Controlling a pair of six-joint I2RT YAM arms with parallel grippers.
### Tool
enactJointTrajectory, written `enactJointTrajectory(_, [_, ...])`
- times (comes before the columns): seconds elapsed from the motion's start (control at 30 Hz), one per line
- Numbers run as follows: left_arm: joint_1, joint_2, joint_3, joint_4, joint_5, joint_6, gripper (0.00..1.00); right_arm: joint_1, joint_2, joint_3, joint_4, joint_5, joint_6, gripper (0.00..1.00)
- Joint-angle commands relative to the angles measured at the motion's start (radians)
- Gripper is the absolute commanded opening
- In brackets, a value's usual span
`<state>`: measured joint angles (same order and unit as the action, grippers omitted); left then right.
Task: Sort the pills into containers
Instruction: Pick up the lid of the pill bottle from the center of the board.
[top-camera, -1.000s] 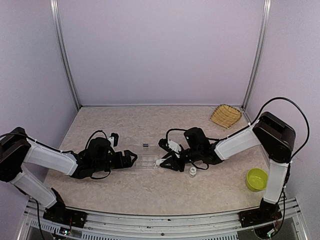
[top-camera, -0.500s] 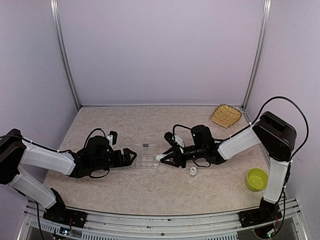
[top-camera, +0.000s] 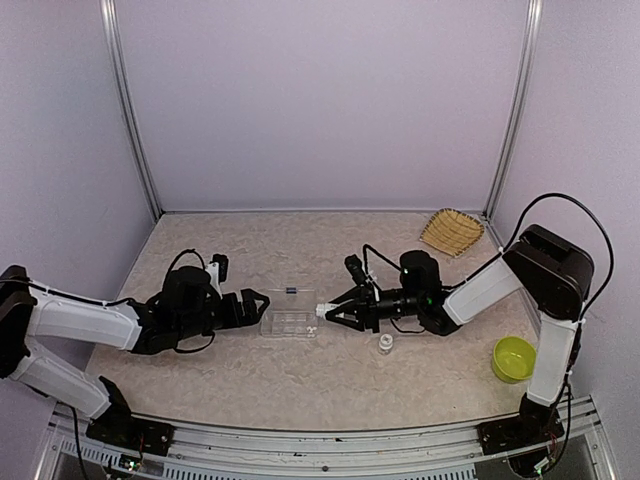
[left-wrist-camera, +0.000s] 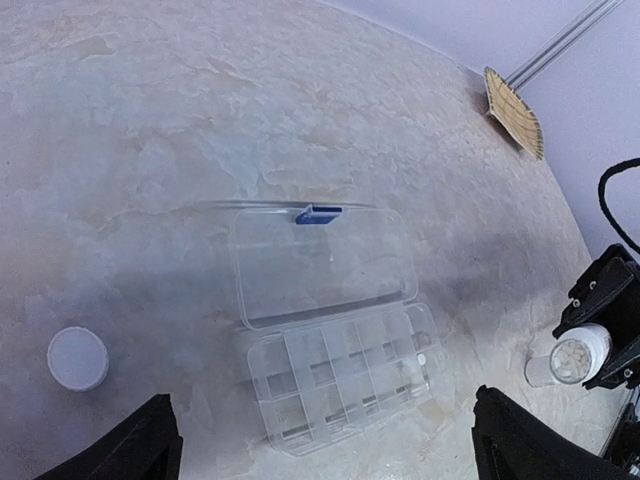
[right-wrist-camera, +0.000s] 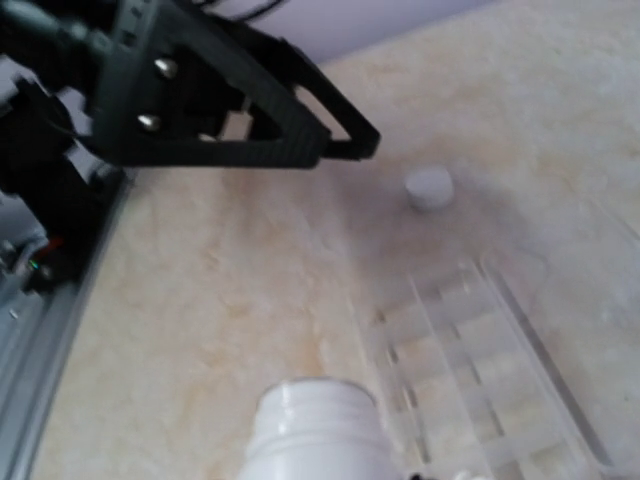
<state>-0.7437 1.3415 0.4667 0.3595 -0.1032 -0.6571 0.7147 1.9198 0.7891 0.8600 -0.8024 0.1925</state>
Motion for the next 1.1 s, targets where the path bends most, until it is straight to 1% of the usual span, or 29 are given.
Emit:
enactJointTrajectory(0.0, [0.02, -0.044, 0.001, -0.031, -0.023, 0.027, 0.99, -0.033, 0.022, -0.034, 0.222, -0.104, 0.143, 0.13])
enactJointTrajectory(0.13, [0.036, -0.074, -0.013, -0.04, -0.023, 0.028, 0.99, -0.058, 0.034, -0.056, 0.364, -0.158, 0.249, 0.13])
enactJointTrajectory(0.23, [0.045, -0.088, -0.02, -0.049, -0.023, 0.029, 0.99, -0.08, 0.053, -0.07, 0.515, -0.2, 0.377, 0.14])
enactJointTrajectory(0.3, [0.051, -0.096, -0.025, -0.052, -0.021, 0.03, 0.99, -0.097, 0.075, -0.076, 0.649, -0.231, 0.479, 0.14])
enactJointTrajectory(0.4, [0.056, -0.103, -0.031, -0.052, -0.017, 0.03, 0.99, -0.123, 0.125, -0.071, 0.894, -0.27, 0.688, 0.14])
enactJointTrajectory(0.43, [0.056, -0.105, -0.032, -0.05, -0.016, 0.03, 0.99, -0.131, 0.14, -0.066, 0.953, -0.276, 0.734, 0.14])
enactJointTrajectory(0.63, [0.058, -0.103, -0.031, -0.06, -0.015, 0.03, 0.99, -0.133, 0.101, -0.048, 0.965, -0.281, 0.782, 0.14])
enactJointTrajectory(0.87, [0.073, -0.084, 0.016, -0.188, -0.082, 0.056, 0.99, -0.133, 0.002, -0.047, 0.965, -0.267, 0.823, 0.14])
enactJointTrajectory(1.07, [0.103, -0.055, 0.027, -0.243, -0.096, 0.06, 0.99, -0.133, -0.092, -0.047, 0.965, -0.262, 0.843, 0.15])
